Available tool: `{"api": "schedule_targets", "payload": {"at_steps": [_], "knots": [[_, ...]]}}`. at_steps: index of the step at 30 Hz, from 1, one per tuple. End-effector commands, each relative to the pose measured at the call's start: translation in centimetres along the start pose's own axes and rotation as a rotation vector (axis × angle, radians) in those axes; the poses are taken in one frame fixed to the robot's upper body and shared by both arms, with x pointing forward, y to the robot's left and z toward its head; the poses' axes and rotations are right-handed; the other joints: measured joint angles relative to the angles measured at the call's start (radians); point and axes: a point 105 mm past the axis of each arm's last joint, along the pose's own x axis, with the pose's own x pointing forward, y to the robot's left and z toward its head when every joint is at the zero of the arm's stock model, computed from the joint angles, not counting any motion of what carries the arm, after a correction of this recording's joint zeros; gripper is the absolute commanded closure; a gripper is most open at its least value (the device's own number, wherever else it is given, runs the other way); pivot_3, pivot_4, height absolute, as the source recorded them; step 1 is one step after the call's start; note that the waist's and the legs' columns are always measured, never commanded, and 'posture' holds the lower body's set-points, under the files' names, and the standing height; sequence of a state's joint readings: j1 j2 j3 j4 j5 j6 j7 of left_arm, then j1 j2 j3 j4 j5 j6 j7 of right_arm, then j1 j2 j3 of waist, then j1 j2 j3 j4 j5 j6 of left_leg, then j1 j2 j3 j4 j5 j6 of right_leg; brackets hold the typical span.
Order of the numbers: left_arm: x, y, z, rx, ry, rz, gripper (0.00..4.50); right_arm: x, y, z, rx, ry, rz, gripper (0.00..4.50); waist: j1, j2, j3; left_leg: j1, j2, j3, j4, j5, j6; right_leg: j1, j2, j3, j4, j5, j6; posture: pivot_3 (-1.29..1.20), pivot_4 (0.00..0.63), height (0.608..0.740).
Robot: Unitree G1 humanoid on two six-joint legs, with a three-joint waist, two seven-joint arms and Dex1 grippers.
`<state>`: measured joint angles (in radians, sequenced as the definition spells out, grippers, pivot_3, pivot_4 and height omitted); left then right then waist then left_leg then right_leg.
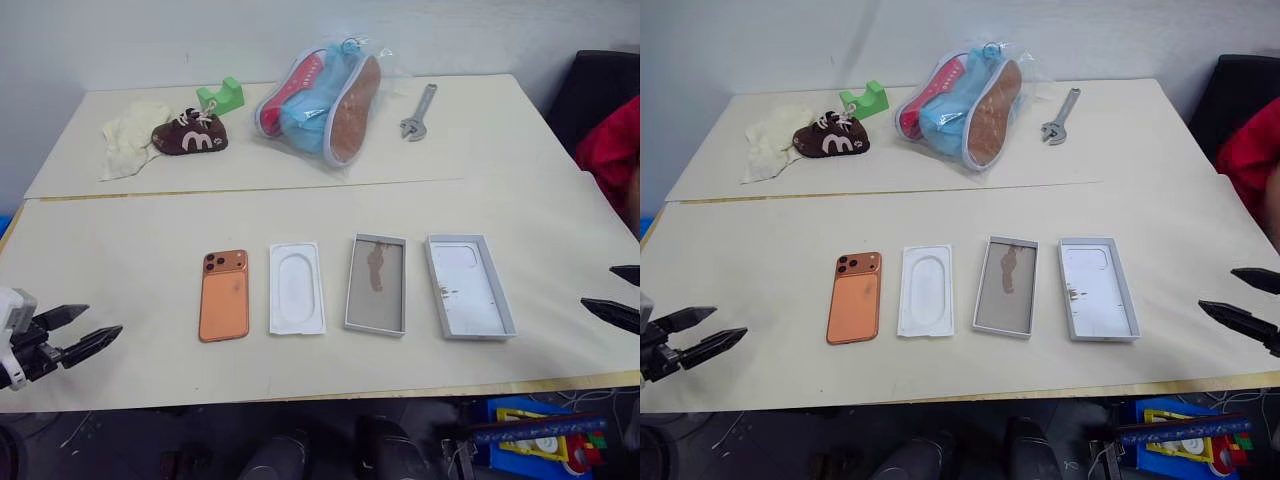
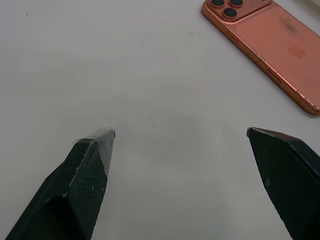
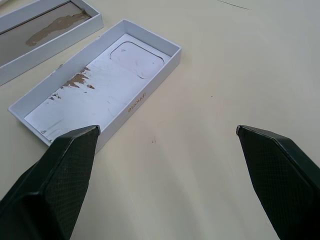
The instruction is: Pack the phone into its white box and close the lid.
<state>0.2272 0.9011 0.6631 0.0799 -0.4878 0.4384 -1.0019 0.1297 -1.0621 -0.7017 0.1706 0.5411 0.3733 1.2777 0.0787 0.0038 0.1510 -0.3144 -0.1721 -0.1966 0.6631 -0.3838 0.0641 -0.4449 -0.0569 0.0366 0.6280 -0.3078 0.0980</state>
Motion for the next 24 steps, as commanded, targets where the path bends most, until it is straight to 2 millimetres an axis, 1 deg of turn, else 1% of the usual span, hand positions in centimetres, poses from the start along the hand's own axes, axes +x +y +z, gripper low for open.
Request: {"api": "schedule_targets", "payload": {"at_steps": [1, 5, 11, 16, 21, 24], "knots": [[0.0, -0.7, 0.4, 0.010, -0.018, -0.035, 0.03, 0.3, 0.4, 0.6, -0.012, -0.025, 0.009, 0.02, 0.000, 0.000, 0.000, 0.000, 0.000, 0.000, 0.000, 0.000, 0.000, 0.000, 0.000, 0.000, 0.000, 0.000, 0.000, 0.00, 0.150, 0.740], [0.1, -0.5, 0.1, -0.007, -0.001, -0.016, 0.03, 0.4, 0.6, 0.7, -0.014, -0.026, 0.006, 0.02, 0.000, 0.000, 0.000, 0.000, 0.000, 0.001, 0.000, 0.000, 0.000, 0.000, 0.000, 0.000, 0.000, 0.000, 0.000, 0.00, 0.150, 0.740], [0.1, -0.8, 0.1, -0.006, 0.009, -0.025, 0.03, 0.4, 0.6, 0.8, -0.022, -0.027, -0.011, 0.02, 0.000, 0.000, 0.000, 0.000, 0.000, 0.001, 0.000, 0.000, 0.000, 0.000, 0.000, 0.000, 0.000, 0.000, 0.000, 0.00, 0.150, 0.740], [0.3, -0.5, 0.4, -0.006, 0.003, -0.013, 0.03, 0.7, 0.6, 1.0, -0.034, -0.027, -0.023, 0.02, 0.000, 0.000, 0.000, 0.000, 0.000, 0.001, 0.000, 0.000, 0.000, 0.000, 0.000, 0.000, 0.000, 0.000, 0.000, 0.00, 0.150, 0.740], [0.4, -0.6, 0.2, -0.011, 0.012, -0.009, 0.03, 0.7, 0.5, 1.4, -0.055, -0.024, -0.035, 0.02, 0.000, 0.000, 0.000, 0.000, 0.000, 0.001, 0.000, 0.000, 0.000, 0.000, 0.000, 0.000, 0.000, 0.000, 0.000, 0.00, 0.150, 0.740], [0.8, -1.3, 1.0, -0.060, -0.014, -0.045, 0.03, 1.1, 0.6, 2.2, -0.096, -0.034, -0.031, 0.02, 0.000, 0.000, 0.000, 0.000, 0.000, 0.001, 0.000, 0.000, 0.000, 0.000, 0.000, 0.000, 0.000, 0.000, 0.000, 0.00, 0.150, 0.740]]}}
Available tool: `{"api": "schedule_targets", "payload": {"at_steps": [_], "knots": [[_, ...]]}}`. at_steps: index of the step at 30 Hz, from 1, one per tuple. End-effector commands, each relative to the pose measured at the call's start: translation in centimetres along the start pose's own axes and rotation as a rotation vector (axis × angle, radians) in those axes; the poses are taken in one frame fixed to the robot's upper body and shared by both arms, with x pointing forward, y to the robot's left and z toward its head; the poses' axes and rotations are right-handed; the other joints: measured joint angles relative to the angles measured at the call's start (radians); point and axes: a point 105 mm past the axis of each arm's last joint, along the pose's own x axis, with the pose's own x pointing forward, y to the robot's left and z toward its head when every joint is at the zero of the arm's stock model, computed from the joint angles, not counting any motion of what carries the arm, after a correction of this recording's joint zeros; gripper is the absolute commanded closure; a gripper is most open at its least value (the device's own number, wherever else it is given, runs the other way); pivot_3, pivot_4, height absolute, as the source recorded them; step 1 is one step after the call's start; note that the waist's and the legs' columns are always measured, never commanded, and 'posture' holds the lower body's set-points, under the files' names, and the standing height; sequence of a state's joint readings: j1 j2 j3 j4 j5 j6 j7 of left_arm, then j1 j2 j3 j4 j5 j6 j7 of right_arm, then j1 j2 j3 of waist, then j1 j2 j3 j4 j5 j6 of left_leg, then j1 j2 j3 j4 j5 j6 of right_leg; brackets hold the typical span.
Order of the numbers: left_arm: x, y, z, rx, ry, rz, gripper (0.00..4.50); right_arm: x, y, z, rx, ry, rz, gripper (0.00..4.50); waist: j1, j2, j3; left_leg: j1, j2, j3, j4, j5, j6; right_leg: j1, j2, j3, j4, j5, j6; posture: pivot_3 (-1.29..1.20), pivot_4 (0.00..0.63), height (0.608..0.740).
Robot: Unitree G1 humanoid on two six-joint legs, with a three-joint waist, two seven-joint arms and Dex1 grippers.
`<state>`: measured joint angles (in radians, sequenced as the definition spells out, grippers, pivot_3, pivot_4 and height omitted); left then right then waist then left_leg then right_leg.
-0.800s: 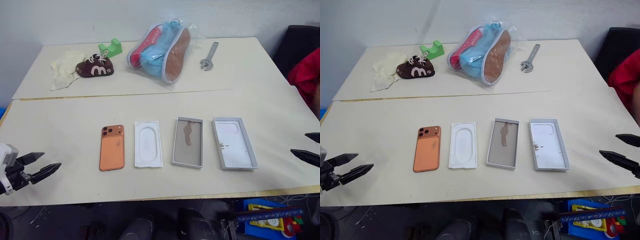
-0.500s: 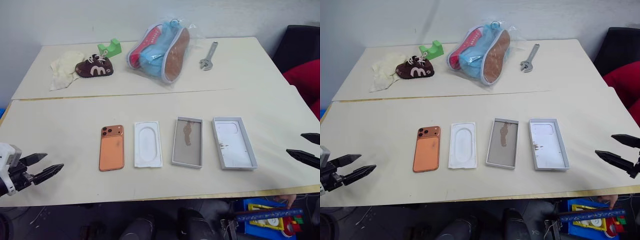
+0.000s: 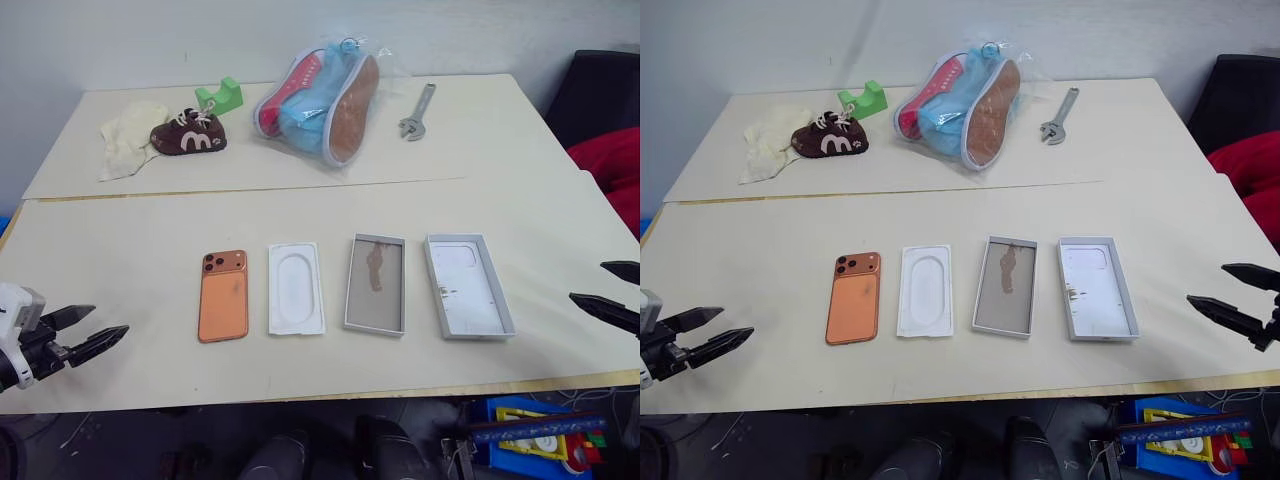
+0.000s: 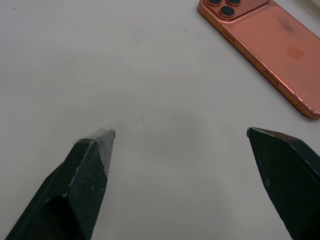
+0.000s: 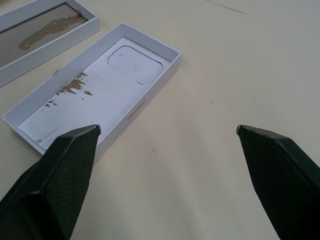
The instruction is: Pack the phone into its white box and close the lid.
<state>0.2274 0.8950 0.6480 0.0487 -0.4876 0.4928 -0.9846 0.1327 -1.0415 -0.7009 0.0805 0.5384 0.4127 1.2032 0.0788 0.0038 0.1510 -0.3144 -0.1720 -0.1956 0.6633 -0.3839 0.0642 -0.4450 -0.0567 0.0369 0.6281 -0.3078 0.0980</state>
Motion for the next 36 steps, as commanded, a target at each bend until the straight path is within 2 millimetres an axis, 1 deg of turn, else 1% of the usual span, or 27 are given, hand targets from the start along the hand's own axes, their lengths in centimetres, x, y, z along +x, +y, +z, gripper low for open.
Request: {"api": "schedule_targets", "payload": {"at_steps": [1, 5, 7, 8, 9, 11, 14, 17, 18, 21, 22, 27, 33, 36], "knots": [[0.6, -1.4, 1.7, -0.051, -0.049, -0.064, 0.03, 0.6, 0.4, 2.1, -0.086, -0.045, 0.012, 0.02, 0.000, 0.000, 0.000, 0.000, 0.000, 0.000, 0.000, 0.000, 0.000, 0.000, 0.000, 0.000, 0.000, 0.000, 0.000, 0.00, 0.150, 0.740], [1.8, -4.2, 4.5, -0.128, -0.099, -0.228, 0.03, 2.0, 2.4, 4.3, -0.115, -0.084, 0.103, 0.02, -0.001, 0.000, 0.000, 0.000, 0.000, 0.000, 0.000, 0.000, 0.000, 0.000, 0.000, 0.000, 0.001, 0.000, 0.000, 0.00, 0.150, 0.740], [2.8, -6.8, 5.5, -0.169, -0.073, -0.358, 0.03, 3.1, 4.8, 5.6, -0.128, -0.116, 0.203, 0.02, -0.001, 0.000, 0.000, 0.000, 0.000, 0.000, 0.001, 0.000, 0.000, 0.000, 0.000, 0.000, 0.001, 0.000, 0.000, 0.00, 0.150, 0.740], [3.7, -8.7, 5.5, -0.176, -0.005, -0.434, 0.03, 3.8, 6.5, 6.2, -0.149, -0.127, 0.270, 0.02, -0.001, 0.000, 0.000, 0.000, 0.000, 0.000, 0.002, 0.000, 0.000, 0.000, 0.000, 0.000, 0.002, 0.000, 0.000, 0.00, 0.150, 0.740], [4.4, -10.0, 5.0, -0.198, 0.070, -0.491, 0.03, 4.4, 8.2, 6.6, -0.166, -0.138, 0.331, 0.02, -0.001, 0.000, 0.000, 0.000, 0.000, 0.000, 0.002, 0.000, 0.000, 0.000, 0.000, 0.000, 0.002, 0.000, 0.000, 0.00, 0.150, 0.740], [5.0, -11.1, 4.4, -0.238, 0.157, -0.534, 0.03, 4.9, 9.8, 7.0, -0.179, -0.147, 0.391, 0.02, 0.000, 0.000, 0.000, 0.000, 0.000, 0.000, 0.002, 0.000, 0.000, 0.000, 0.000, 0.000, 0.002, 0.000, 0.000, 0.00, 0.150, 0.740], [7.2, -12.4, 3.8, -0.352, 0.254, -0.562, 0.03, 5.9, 12.9, 7.6, -0.228, -0.175, 0.491, 0.02, -0.001, 0.000, 0.000, 0.000, 0.000, 0.000, 0.002, 0.000, 0.000, 0.000, 0.000, -0.001, 0.002, 0.000, 0.000, 0.00, 0.150, 0.740], [9.7, -13.0, 4.4, -0.445, 0.303, -0.561, 0.03, 6.3, 15.4, 8.0, -0.252, -0.205, 0.580, 0.02, 0.001, -0.001, 0.000, 0.000, 0.000, 0.000, 0.004, 0.000, -0.001, 0.000, 0.000, -0.001, 0.003, 0.000, 0.000, 0.00, 0.150, 0.740], [10.3, -13.1, 4.5, -0.459, 0.314, -0.553, 0.03, 6.4, 15.9, 8.1, -0.257, -0.212, 0.594, 0.02, 0.001, -0.003, 0.001, -0.001, 0.000, 0.000, 0.005, -0.001, -0.001, -0.001, 0.000, -0.002, 0.004, 0.000, 0.000, 0.00, 0.150, 0.740], [11.4, -13.3, 4.5, -0.522, 0.356, -0.558, 0.62, 6.8, 16.9, 8.2, -0.270, -0.226, 0.618, 0.00, 0.000, -0.006, 0.000, -0.001, 0.000, -0.001, 0.009, -0.001, -0.003, -0.001, 0.000, -0.004, 0.009, 0.000, 0.000, 0.00, 0.150, 0.740], [11.6, -13.8, 4.4, -0.520, 0.384, -0.578, 0.91, 7.0, 17.3, 8.0, -0.275, -0.224, 0.624, 0.00, -0.002, -0.006, 0.000, -0.002, 0.000, 0.000, 0.010, -0.002, -0.002, -0.001, 0.000, -0.004, 0.009, 0.000, 0.000, 0.00, 0.150, 0.740], [13.1, -14.7, 4.0, -0.512, 0.443, -0.604, 0.91, 7.8, 18.2, 7.4, -0.281, -0.222, 0.636, 0.00, -0.003, -0.006, -0.001, -0.001, 0.000, 0.000, 0.012, -0.002, -0.003, -0.002, 0.000, -0.005, 0.009, 0.000, 0.000, 0.00, 0.150, 0.740], [15.1, -14.9, 3.3, -0.527, 0.475, -0.596, 0.91, 8.0, 18.3, 7.1, -0.273, -0.222, 0.607, 0.00, -0.001, -0.006, -0.001, -0.001, 0.000, 0.001, 0.016, -0.002, -0.004, -0.001, 0.000, -0.005, 0.012, 0.000, 0.000, 0.00, 0.150, 0.740], [15.6, -15.1, 3.2, -0.555, 0.472, -0.608, 1.45, 8.1, 18.3, 6.8, -0.274, -0.213, 0.594, 0.00, 0.003, -0.005, -0.002, -0.001, -0.001, 0.001, 0.016, -0.002, -0.004, -0.001, 0.000, -0.004, 0.013, 0.000, 0.000, 0.00, 0.150, 0.740]]}}
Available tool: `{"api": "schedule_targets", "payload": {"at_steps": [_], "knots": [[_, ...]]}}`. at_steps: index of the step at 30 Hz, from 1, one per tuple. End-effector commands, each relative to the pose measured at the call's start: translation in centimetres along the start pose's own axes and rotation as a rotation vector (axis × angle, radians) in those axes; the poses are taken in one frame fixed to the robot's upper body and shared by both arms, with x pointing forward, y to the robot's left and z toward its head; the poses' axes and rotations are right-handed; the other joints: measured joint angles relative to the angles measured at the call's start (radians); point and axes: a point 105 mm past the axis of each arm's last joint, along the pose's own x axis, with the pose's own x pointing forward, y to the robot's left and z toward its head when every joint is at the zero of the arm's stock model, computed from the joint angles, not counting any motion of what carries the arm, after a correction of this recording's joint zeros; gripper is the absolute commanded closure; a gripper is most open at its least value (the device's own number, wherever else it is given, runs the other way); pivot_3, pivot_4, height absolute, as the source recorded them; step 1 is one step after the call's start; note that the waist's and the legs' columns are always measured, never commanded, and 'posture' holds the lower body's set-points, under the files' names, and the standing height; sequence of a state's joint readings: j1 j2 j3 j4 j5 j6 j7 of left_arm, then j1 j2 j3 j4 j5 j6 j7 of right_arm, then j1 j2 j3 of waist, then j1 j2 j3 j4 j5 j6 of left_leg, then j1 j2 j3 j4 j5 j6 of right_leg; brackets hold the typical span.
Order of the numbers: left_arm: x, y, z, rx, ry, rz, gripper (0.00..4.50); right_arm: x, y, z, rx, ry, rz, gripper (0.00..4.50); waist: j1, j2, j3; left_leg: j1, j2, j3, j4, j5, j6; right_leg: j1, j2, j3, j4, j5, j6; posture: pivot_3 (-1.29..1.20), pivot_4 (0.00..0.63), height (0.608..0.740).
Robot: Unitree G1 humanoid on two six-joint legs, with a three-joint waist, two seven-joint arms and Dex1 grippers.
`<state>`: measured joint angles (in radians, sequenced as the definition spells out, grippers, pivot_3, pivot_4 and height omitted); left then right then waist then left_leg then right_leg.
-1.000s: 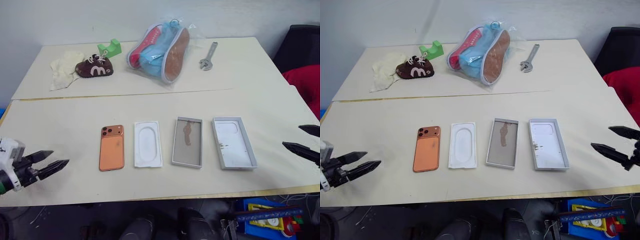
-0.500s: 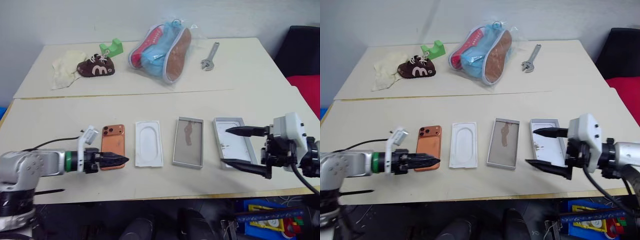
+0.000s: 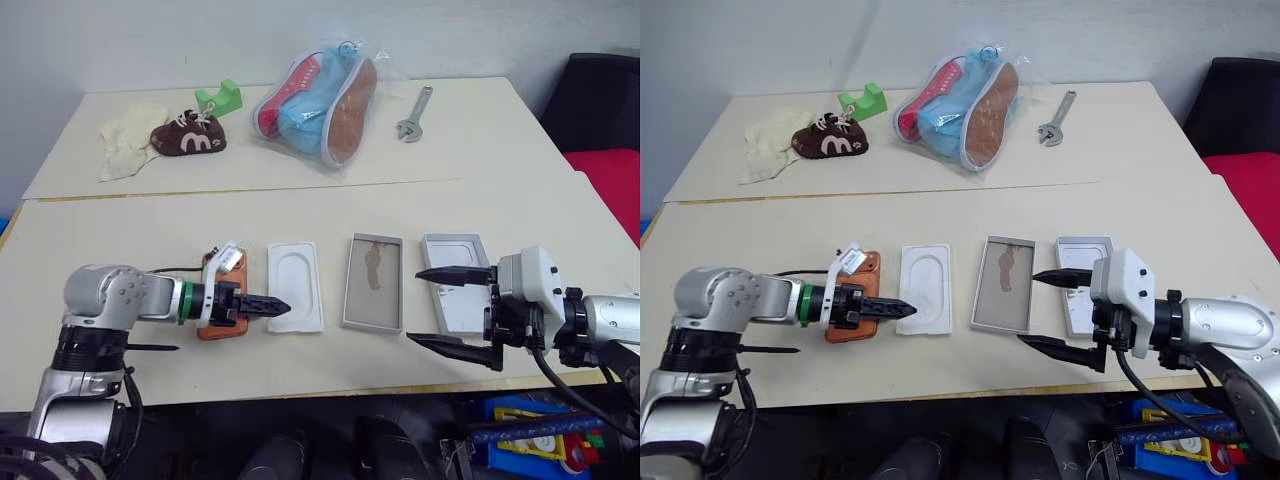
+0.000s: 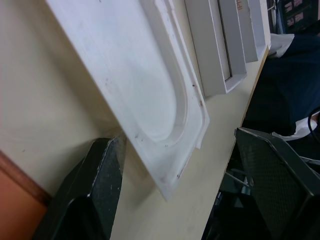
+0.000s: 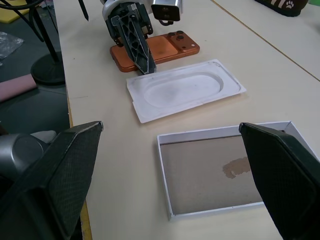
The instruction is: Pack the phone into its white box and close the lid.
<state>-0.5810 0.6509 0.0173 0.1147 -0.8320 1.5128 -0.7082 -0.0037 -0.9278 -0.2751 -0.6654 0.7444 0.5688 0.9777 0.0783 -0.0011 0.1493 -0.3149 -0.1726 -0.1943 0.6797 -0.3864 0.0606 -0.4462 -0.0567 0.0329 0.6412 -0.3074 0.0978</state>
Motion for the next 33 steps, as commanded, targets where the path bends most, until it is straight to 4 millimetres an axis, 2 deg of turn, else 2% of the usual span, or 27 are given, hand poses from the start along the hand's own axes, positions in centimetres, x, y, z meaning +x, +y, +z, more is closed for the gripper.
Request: {"api": "schedule_targets", "payload": {"at_steps": [1, 6, 10, 14, 17, 21, 24, 26, 29, 33], "knots": [[0.6, 2.1, -1.1, -0.070, 0.025, 0.068, 1.79, 0.2, 0.5, 0.3, -0.042, -0.003, -0.001, 0.00, 0.006, 0.000, 0.000, 0.000, 0.000, 0.000, 0.001, 0.000, 0.000, 0.000, 0.000, 0.000, 0.000, 0.000, 0.000, 0.00, 0.150, 0.740], [1.3, 2.6, -1.5, -0.128, 0.017, 0.053, 3.41, 0.3, 0.8, -0.3, -0.053, 0.028, 0.001, 0.00, 0.007, 0.000, 0.000, 0.000, -0.001, 0.000, 0.002, 0.000, 0.000, 0.000, -0.001, 0.000, 0.001, 0.000, 0.000, 0.00, 0.150, 0.740], [1.7, 2.2, -1.0, -0.204, -0.027, -0.003, 4.46, 0.4, 0.8, -0.5, -0.052, 0.037, 0.011, 0.00, 0.009, 0.005, -0.004, 0.000, -0.002, 0.000, 0.002, 0.000, 0.000, 0.001, -0.002, 0.000, 0.001, 0.000, 0.000, 0.00, 0.150, 0.740], [1.6, 1.7, -0.9, -0.211, -0.037, -0.019, 4.46, 0.9, 0.8, -1.6, -0.086, 0.097, 0.038, 0.00, 0.008, 0.006, -0.005, 0.001, -0.003, 0.000, 0.003, 0.000, 0.001, 0.001, -0.002, 0.000, 0.003, 0.000, 0.000, 0.00, 0.150, 0.740], [0.1, 1.9, -0.6, -0.222, -0.084, -0.007, 4.46, 2.5, 0.9, -3.4, -0.142, 0.168, 0.081, 0.00, 0.001, 0.005, -0.005, 0.001, -0.003, 0.000, 0.002, 0.000, 0.001, 0.000, -0.002, 0.001, 0.003, 0.000, 0.000, 0.00, 0.150, 0.740], [-2.1, 1.7, -0.4, -0.192, -0.113, 0.002, 4.46, 4.3, 0.6, -4.6, -0.169, 0.195, 0.089, 0.00, -0.014, 0.004, -0.005, 0.001, -0.002, 0.000, 0.002, 0.000, 0.000, -0.001, -0.001, 0.000, 0.003, 0.000, 0.000, 0.00, 0.150, 0.740], [-4.4, 0.5, -0.3, -0.146, -0.112, -0.022, 4.50, 6.0, -0.3, -6.4, -0.183, 0.233, 0.072, 0.60, -0.032, 0.002, -0.004, 0.001, 0.000, 0.001, 0.001, -0.001, -0.002, -0.003, 0.000, -0.001, 0.004, -0.001, -0.001, 0.00, 0.150, 0.740], [-5.1, 0.1, -0.2, -0.131, -0.105, -0.025, 4.50, 6.7, -0.6, -7.3, -0.182, 0.245, 0.078, 1.47, -0.032, 0.001, -0.004, -0.001, 0.001, 0.001, 0.001, -0.002, -0.003, -0.005, 0.001, -0.002, 0.005, -0.001, -0.002, 0.00, 0.150, 0.740], [-5.4, -0.3, -0.2, -0.110, -0.093, -0.022, 4.50, 7.5, -0.9, -8.2, -0.178, 0.245, 0.085, 2.38, -0.027, 0.001, -0.003, -0.002, 0.000, 0.000, 0.002, -0.002, -0.003, -0.006, 0.000, -0.003, 0.005, -0.001, -0.002, 0.00, 0.150, 0.740], [-5.0, -0.9, 0.2, -0.090, -0.090, -0.042, 4.50, 7.9, -0.5, -8.2, -0.232, 0.227, 0.144, 3.83, -0.027, 0.000, -0.003, -0.003, -0.002, 0.000, 0.002, -0.002, -0.002, -0.006, -0.002, -0.003, 0.005, -0.001, -0.003, 0.00, 0.150, 0.740]]}}
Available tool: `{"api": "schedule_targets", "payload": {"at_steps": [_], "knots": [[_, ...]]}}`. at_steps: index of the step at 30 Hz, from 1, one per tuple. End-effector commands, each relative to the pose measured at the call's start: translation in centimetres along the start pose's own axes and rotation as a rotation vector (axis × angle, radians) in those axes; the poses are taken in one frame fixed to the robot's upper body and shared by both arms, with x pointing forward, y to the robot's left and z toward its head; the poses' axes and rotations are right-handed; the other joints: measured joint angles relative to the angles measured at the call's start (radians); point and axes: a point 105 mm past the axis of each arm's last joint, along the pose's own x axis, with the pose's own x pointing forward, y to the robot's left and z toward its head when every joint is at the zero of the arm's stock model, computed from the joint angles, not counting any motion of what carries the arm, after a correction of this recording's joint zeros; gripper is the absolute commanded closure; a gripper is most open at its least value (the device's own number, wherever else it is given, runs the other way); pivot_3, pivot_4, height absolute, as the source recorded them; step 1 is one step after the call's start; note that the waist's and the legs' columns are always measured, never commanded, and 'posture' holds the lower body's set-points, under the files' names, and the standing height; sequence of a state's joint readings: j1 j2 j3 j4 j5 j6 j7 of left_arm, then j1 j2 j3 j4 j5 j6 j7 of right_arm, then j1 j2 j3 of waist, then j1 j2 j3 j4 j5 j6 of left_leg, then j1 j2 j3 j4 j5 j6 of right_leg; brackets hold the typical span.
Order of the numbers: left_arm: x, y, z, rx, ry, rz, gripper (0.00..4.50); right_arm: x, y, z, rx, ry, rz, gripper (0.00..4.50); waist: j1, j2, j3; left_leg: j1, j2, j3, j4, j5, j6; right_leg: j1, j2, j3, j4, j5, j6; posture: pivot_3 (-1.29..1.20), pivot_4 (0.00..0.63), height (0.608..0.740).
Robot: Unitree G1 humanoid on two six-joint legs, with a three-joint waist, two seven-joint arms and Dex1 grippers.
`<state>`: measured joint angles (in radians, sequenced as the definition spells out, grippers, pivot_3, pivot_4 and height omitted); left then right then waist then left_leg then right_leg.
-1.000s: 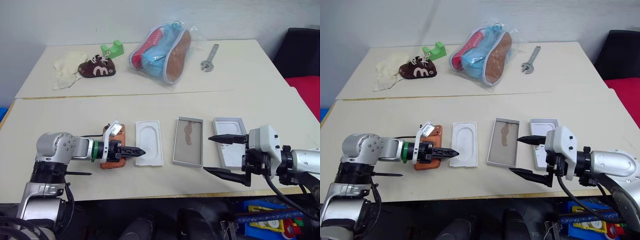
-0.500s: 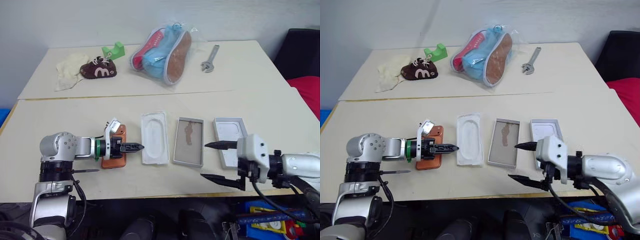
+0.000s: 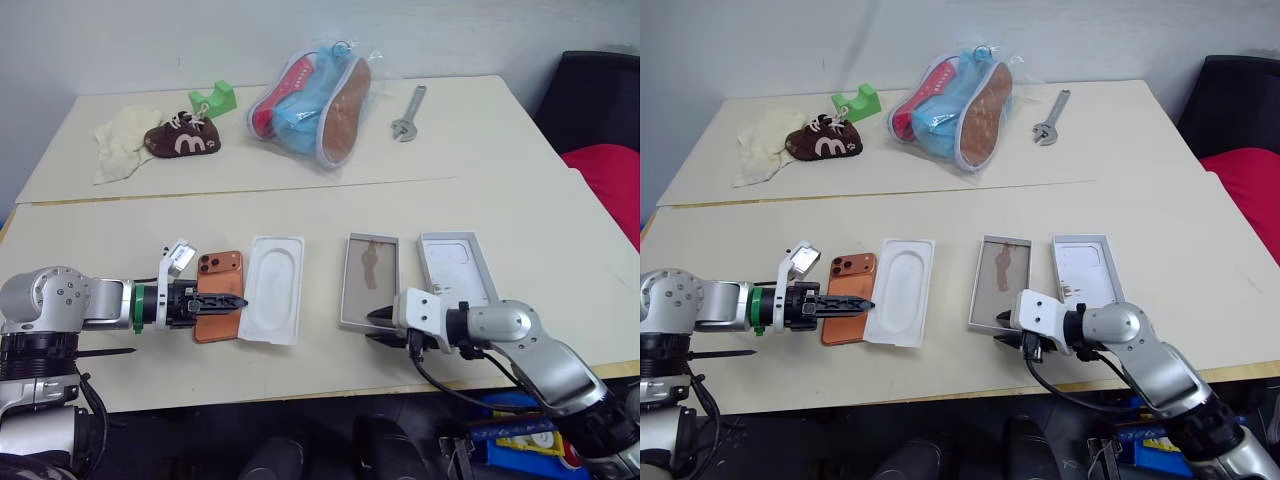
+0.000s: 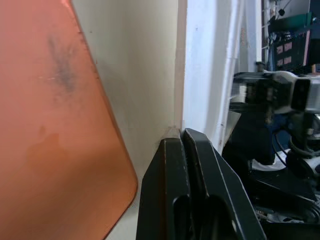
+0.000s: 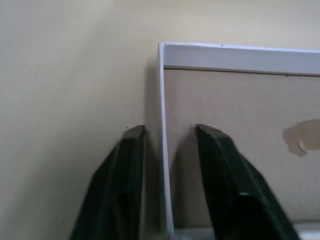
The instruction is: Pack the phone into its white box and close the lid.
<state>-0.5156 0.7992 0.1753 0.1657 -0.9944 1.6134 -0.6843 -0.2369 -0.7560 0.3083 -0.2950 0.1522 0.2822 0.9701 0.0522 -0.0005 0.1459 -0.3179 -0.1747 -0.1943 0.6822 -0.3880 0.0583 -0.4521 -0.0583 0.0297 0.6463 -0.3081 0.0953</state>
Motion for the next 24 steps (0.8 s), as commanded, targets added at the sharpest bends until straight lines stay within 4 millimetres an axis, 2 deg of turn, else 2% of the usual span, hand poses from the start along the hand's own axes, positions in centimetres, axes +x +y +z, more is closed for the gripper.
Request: {"api": "schedule_targets", "payload": {"at_steps": [1, 2, 5, 7, 13, 17, 19, 24], "knots": [[0.5, -1.7, 0.5, 0.057, 0.010, -0.051, 4.50, -0.2, 0.5, 0.8, -0.099, -0.031, 0.059, 4.20, -0.001, -0.001, 0.001, 0.000, 0.000, 0.000, 0.000, 0.000, 0.000, 0.000, 0.000, 0.000, 0.000, 0.000, 0.000, 0.00, 0.150, 0.740], [0.8, -1.9, 0.5, 0.062, 0.015, -0.062, 4.50, -0.3, 0.9, 1.0, -0.117, -0.048, 0.087, 4.48, -0.001, -0.001, 0.001, 0.000, 0.000, 0.000, 0.000, 0.000, 0.000, 0.000, 0.000, 0.000, 0.000, 0.000, 0.000, 0.00, 0.150, 0.740], [1.7, -3.0, 0.5, 0.081, 0.032, -0.111, 4.50, -1.3, 2.4, 1.6, -0.144, -0.090, 0.186, 4.48, -0.003, -0.001, 0.001, 0.000, 0.000, 0.000, 0.000, 0.000, 0.000, 0.000, 0.000, 0.000, 0.000, 0.000, 0.000, 0.00, 0.150, 0.740], [2.6, -3.7, 0.5, 0.097, 0.050, -0.140, 4.50, -1.6, 2.9, 1.3, -0.167, -0.077, 0.215, 4.48, -0.002, -0.002, 0.001, -0.001, 0.000, 0.000, 0.001, 0.000, 0.000, 0.000, 0.000, 0.000, 0.000, 0.000, 0.000, 0.00, 0.150, 0.740], [4.0, -4.4, 0.9, 0.089, 0.045, -0.158, 4.50, -0.8, 3.1, 0.4, -0.156, -0.059, 0.176, 4.48, -0.009, -0.003, 0.001, 0.000, 0.001, 0.000, 0.001, 0.000, 0.000, -0.001, 0.001, 0.000, 0.001, 0.000, 0.000, 0.00, 0.150, 0.740], [5.1, -4.3, 1.0, 0.061, 0.041, -0.152, 4.50, -1.2, 4.4, 0.5, -0.103, -0.067, 0.225, 3.61, -0.011, -0.003, 0.001, -0.001, 0.001, 0.001, 0.001, 0.000, 0.000, -0.002, 0.001, 0.000, 0.002, 0.000, 0.000, 0.00, 0.150, 0.740], [5.9, -4.4, 0.8, 0.055, 0.053, -0.159, 4.50, -2.0, 4.3, 1.4, -0.100, -0.088, 0.195, 2.87, -0.006, -0.003, 0.001, -0.001, 0.001, 0.001, 0.002, 0.000, 0.000, -0.002, 0.000, 0.000, 0.003, 0.000, 0.000, 0.00, 0.150, 0.740], [7.9, -4.5, 0.1, 0.015, 0.071, -0.161, 4.50, -6.4, 4.1, 4.4, -0.019, -0.126, 0.123, 1.17, 0.004, -0.005, 0.001, -0.002, -0.001, 0.001, 0.004, 0.000, 0.000, -0.002, -0.002, 0.000, 0.003, 0.000, 0.000, 0.00, 0.150, 0.740]]}}
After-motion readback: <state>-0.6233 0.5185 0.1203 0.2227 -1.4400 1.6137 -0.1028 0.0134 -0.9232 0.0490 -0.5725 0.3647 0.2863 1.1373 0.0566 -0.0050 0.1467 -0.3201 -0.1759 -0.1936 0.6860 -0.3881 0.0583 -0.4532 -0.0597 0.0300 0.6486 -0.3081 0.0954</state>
